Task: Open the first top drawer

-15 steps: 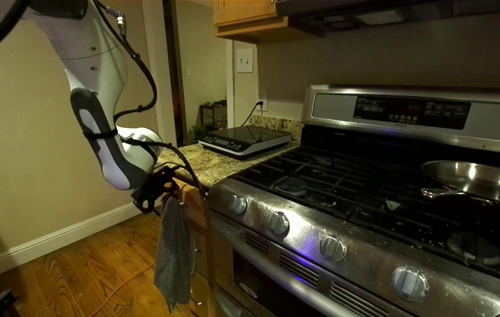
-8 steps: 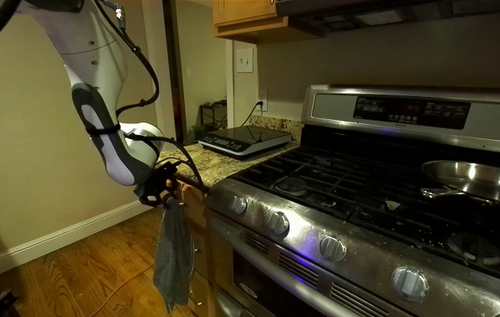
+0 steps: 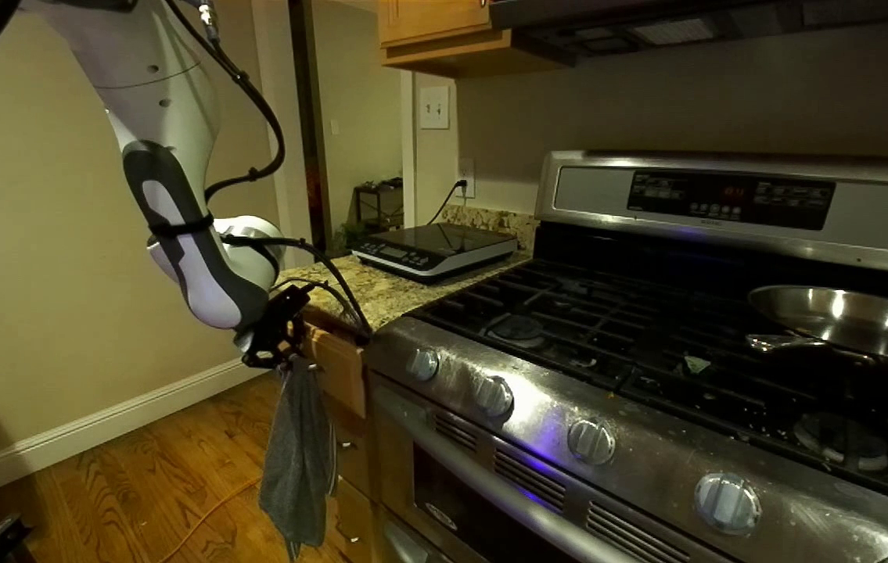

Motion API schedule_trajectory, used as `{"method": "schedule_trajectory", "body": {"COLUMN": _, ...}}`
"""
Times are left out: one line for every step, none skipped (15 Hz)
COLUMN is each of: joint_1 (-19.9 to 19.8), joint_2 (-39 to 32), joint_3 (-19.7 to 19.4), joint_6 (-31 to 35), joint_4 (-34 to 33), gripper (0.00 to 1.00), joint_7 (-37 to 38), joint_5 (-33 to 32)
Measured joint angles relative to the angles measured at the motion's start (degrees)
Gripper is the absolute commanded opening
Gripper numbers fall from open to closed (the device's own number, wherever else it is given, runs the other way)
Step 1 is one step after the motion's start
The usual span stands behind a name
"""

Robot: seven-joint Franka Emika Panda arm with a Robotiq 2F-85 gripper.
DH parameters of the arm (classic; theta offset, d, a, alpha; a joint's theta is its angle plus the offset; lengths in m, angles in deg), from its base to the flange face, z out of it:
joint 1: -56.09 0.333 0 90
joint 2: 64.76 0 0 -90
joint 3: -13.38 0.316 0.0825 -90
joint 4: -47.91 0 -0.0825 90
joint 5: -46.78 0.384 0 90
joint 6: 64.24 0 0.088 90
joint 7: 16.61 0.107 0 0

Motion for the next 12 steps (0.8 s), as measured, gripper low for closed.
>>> {"method": "schedule_trajectory", "body": {"joint_1": 0.03, "joint_2": 0.65, "joint_3": 0.3, "joint_6": 0.05, "joint_4": 0.99, "gripper": 0.1, "joint_7": 0.73, "joint_5": -2.04}}
{"method": "schedule_trajectory", "body": {"joint_1": 0.08, "joint_2": 1.41, "joint_3": 0.66, "joint_6": 0.12, "joint_4": 2.2, "gripper": 0.1, "joint_7": 1.53, "joint_5": -4.04}}
{"method": "schedule_trajectory", "body": {"joint_1": 0.1, "joint_2": 2.23, "joint_3": 1.1, "joint_6": 0.15, "joint_4": 3.49, "gripper": 0.1, "joint_7": 2.63, "joint_5": -6.02}}
{"method": "schedule_trajectory", "body": {"joint_1": 0.11, "joint_2": 3.07, "joint_3": 1.58, "joint_6": 0.17, "joint_4": 4.88, "gripper": 0.09, "joint_7": 3.59, "joint_5": -7.74}}
{"method": "schedule_trajectory", "body": {"joint_1": 0.12, "joint_2": 3.96, "joint_3": 2.06, "joint_6": 0.17, "joint_4": 6.27, "gripper": 0.09, "joint_7": 4.69, "joint_5": -9.26}}
{"method": "schedule_trajectory", "body": {"joint_1": 0.12, "joint_2": 4.69, "joint_3": 2.57, "joint_6": 0.18, "joint_4": 7.52, "gripper": 0.09, "joint_7": 5.68, "joint_5": -10.46}}
{"method": "schedule_trajectory", "body": {"joint_1": 0.12, "joint_2": 5.46, "joint_3": 3.04, "joint_6": 0.18, "joint_4": 8.69, "gripper": 0.09, "joint_7": 6.74, "joint_5": -11.42}}
{"method": "schedule_trajectory", "body": {"joint_1": 0.11, "joint_2": 6.0, "joint_3": 3.43, "joint_6": 0.18, "joint_4": 9.63, "gripper": 0.08, "joint_7": 7.73, "joint_5": -12.31}}
{"method": "schedule_trajectory", "body": {"joint_1": 0.1, "joint_2": 6.5, "joint_3": 3.79, "joint_6": 0.2, "joint_4": 10.42, "gripper": 0.09, "joint_7": 8.54, "joint_5": -12.93}}
{"method": "schedule_trajectory", "body": {"joint_1": 0.09, "joint_2": 6.95, "joint_3": 4.1, "joint_6": 0.2, "joint_4": 11.13, "gripper": 0.08, "joint_7": 9.32, "joint_5": -13.56}}
{"method": "schedule_trajectory", "body": {"joint_1": 0.09, "joint_2": 7.28, "joint_3": 4.35, "joint_6": 0.2, "joint_4": 11.66, "gripper": 0.07, "joint_7": 9.96, "joint_5": -13.92}}
{"method": "schedule_trajectory", "body": {"joint_1": 0.08, "joint_2": 7.54, "joint_3": 4.54, "joint_6": 0.2, "joint_4": 12.1, "gripper": 0.08, "joint_7": 10.4, "joint_5": -14.12}}
